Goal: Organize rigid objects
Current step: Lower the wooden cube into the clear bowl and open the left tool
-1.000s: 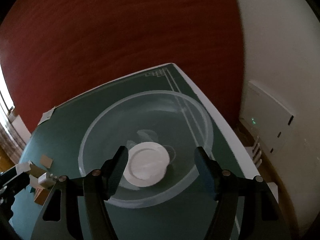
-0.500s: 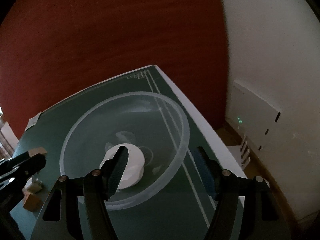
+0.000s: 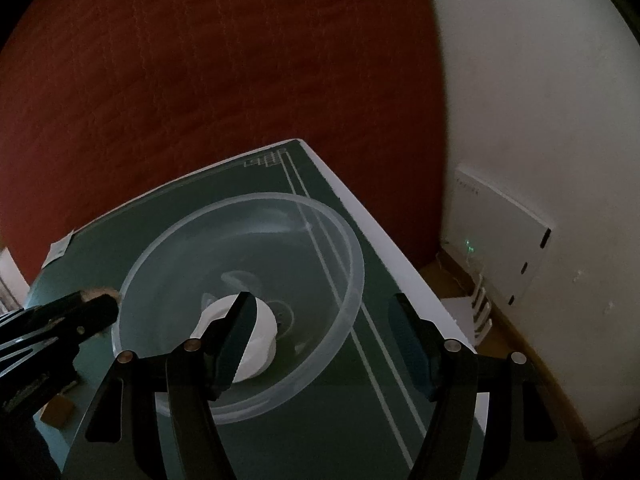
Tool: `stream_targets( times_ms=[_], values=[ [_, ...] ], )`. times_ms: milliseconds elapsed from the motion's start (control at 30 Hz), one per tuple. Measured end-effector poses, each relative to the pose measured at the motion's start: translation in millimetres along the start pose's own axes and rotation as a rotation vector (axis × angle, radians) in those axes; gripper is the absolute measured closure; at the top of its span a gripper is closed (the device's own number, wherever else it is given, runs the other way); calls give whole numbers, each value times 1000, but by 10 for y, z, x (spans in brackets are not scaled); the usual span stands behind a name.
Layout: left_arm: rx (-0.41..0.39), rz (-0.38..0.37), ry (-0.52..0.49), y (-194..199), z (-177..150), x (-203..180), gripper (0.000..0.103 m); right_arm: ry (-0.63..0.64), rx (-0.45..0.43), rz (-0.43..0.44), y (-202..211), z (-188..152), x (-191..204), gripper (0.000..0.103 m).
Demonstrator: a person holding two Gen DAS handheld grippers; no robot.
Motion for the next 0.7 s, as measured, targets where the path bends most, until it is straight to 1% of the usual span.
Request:
stream_targets(
  times_ms=[33, 67, 133, 233, 333, 400, 567, 700],
  values=[
    [-3, 1, 8, 4, -3, 7, 43, -1, -1, -1, 3, -2, 0, 33],
    [-9, 6, 14, 11, -7, 21, 40, -2, -1, -2, -3, -5, -12, 33],
    [-10, 14, 21, 26, -18, 41, 38, -4, -2, -3, 8, -8, -8, 33],
    [-8, 27, 42, 55, -44, 89, 32, -3, -4, 0, 30, -16, 11, 33],
    [-10, 43, 51, 93, -82, 118, 29, -1, -5, 2, 42, -17, 19, 33],
    [-12, 60, 53, 118, -109, 132, 28, 0, -6, 3, 40, -18, 19, 33],
    [-28, 106, 45, 177, -169, 131, 17, 6, -8, 8, 55, -23, 40, 33],
    [-32, 144, 42, 221, -219, 153, 14, 16, -13, 9, 69, -24, 79, 33]
  ],
)
Point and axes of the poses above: each gripper's, at about its wrist camera, not at the fingertips, and y roughly against the way its jaws point, x to its left, z to its top, the point moved 1 cm from there along -y, roughly the way its jaws point, and after that the axes turned 7 degrees about -z, right-handed, at the moved point
